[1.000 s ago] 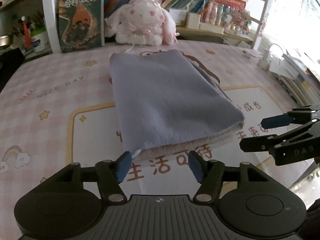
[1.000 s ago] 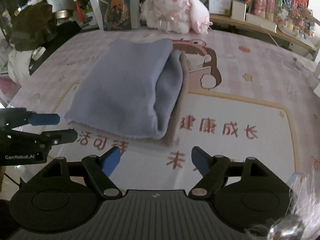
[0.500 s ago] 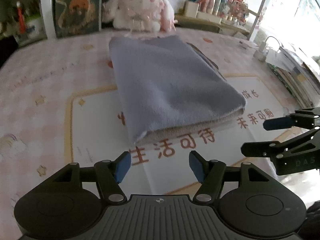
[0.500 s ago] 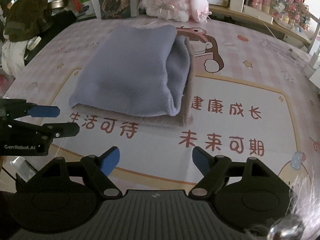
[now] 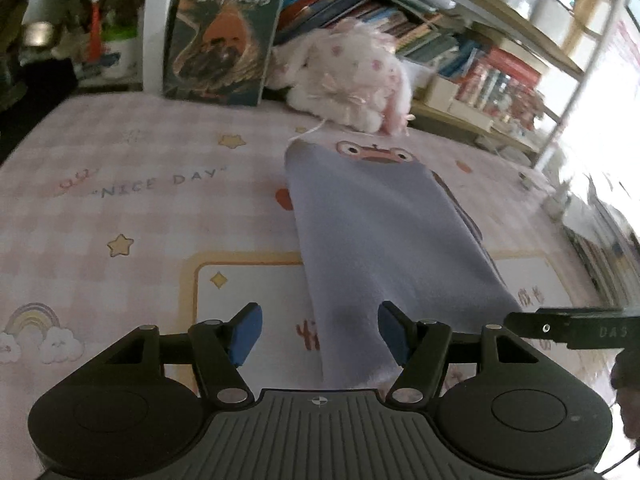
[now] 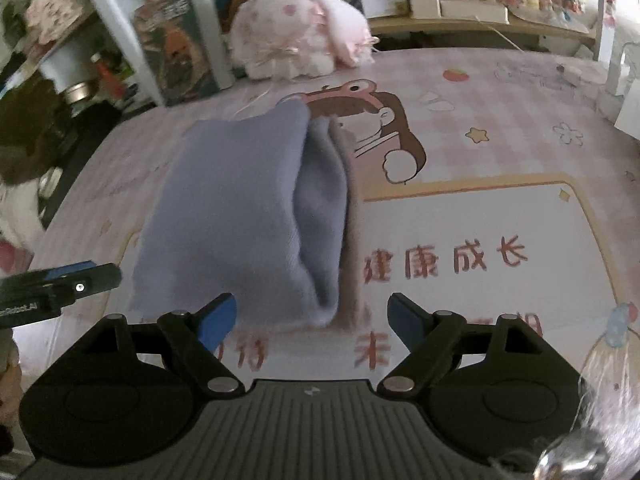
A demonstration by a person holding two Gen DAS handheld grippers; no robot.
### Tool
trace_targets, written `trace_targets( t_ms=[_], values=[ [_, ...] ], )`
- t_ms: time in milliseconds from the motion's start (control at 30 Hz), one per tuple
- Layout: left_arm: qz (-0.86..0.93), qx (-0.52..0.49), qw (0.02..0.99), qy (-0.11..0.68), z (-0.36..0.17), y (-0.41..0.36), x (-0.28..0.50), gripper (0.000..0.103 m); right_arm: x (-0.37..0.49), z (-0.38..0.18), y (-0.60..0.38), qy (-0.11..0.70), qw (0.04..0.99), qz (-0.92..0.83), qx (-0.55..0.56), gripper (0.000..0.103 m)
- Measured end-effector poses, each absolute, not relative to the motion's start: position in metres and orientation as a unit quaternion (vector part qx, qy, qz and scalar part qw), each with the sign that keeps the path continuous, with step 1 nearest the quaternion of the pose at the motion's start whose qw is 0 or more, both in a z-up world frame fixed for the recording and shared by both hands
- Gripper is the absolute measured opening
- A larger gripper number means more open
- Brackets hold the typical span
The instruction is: Fold clothes
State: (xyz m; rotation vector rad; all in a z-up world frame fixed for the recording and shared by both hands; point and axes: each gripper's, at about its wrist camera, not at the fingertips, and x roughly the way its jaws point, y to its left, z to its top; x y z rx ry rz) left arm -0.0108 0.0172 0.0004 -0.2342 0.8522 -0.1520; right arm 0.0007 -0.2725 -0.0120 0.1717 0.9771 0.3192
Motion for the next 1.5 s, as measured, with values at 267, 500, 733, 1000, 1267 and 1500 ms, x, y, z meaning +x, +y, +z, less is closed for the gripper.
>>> trace_targets(
  t_ms=[267, 500, 733, 1000, 1267, 1500],
  values=[
    [-0.106, -0.205, 0.867, 0.443, -0.025, 0.021, 0.023, 0.066, 0.037, -0.031, -0.265, 0.494, 0.847, 0.154, 0.122, 0.082],
    [-0.121, -0.26, 0.846, 0.45, -0.039, 0.026, 0.041, 0.069, 0.051, -0.042, -0.261, 0.505, 0.834, 0.162, 0.151, 0.074],
    [-0.117, -0.282, 0.838, 0.453, -0.046, 0.018, 0.049, 0.059, 0.055, -0.046, -0.262, 0.503, 0.832, 0.168, 0.162, 0.061],
    [-0.104, -0.15, 0.885, 0.429, -0.018, -0.011, 0.037, 0.049, 0.026, -0.013, -0.227, 0.422, 0.881, 0.214, 0.01, 0.028],
    [-0.12, -0.28, 0.831, 0.466, -0.044, 0.028, 0.049, 0.058, 0.056, -0.036, -0.256, 0.497, 0.84, 0.182, 0.119, 0.059],
    [-0.108, -0.319, 0.817, 0.468, -0.051, 0.027, 0.054, 0.055, 0.069, -0.048, -0.255, 0.529, 0.808, 0.191, 0.174, 0.058]
  ],
)
